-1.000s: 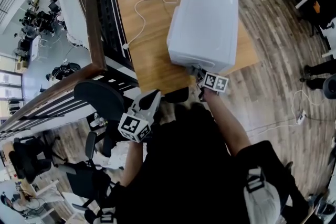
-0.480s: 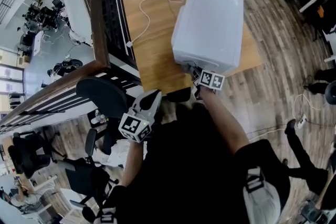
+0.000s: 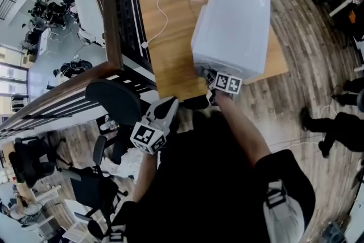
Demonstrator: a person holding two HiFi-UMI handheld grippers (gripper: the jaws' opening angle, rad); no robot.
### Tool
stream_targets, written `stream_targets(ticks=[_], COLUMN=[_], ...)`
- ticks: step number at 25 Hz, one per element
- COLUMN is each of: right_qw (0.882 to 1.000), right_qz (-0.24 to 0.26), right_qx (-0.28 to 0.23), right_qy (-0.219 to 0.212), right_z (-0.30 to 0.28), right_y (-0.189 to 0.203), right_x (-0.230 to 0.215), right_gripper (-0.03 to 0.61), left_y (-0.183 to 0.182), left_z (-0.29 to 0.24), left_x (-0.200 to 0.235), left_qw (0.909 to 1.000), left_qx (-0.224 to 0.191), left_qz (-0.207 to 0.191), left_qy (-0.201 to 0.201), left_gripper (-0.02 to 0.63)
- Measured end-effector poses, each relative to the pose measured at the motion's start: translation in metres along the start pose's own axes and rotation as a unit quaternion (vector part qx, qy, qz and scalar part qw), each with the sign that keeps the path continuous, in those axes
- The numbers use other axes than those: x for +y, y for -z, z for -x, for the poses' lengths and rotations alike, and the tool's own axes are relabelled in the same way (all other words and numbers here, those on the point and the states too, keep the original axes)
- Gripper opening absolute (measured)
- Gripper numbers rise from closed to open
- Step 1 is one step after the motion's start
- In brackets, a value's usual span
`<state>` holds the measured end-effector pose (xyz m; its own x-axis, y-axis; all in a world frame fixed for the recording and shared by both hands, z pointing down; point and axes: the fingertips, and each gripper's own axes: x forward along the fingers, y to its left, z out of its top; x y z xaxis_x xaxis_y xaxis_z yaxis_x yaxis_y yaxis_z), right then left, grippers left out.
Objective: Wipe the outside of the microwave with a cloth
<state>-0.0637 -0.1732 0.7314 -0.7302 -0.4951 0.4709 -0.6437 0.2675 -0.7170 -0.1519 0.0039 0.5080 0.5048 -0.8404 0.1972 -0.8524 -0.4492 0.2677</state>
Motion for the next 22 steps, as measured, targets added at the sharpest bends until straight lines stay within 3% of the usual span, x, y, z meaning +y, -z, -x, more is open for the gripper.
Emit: stream_targets(ticks=[22], right_qw=[1.0], right_qz=[-0.008], right_qx=[0.012], right_qy=[-0.02], right_z=[-0.031], right_y=[0.01], right_x=[0.018], right_gripper=[0.017], left_y=[0.012], left_z=[0.005], left_x=[0.002], left_qw=[0.9995], left_qx=[0.027], left_qz=[0.013], left_qy=[-0.007], left_gripper=[0.002])
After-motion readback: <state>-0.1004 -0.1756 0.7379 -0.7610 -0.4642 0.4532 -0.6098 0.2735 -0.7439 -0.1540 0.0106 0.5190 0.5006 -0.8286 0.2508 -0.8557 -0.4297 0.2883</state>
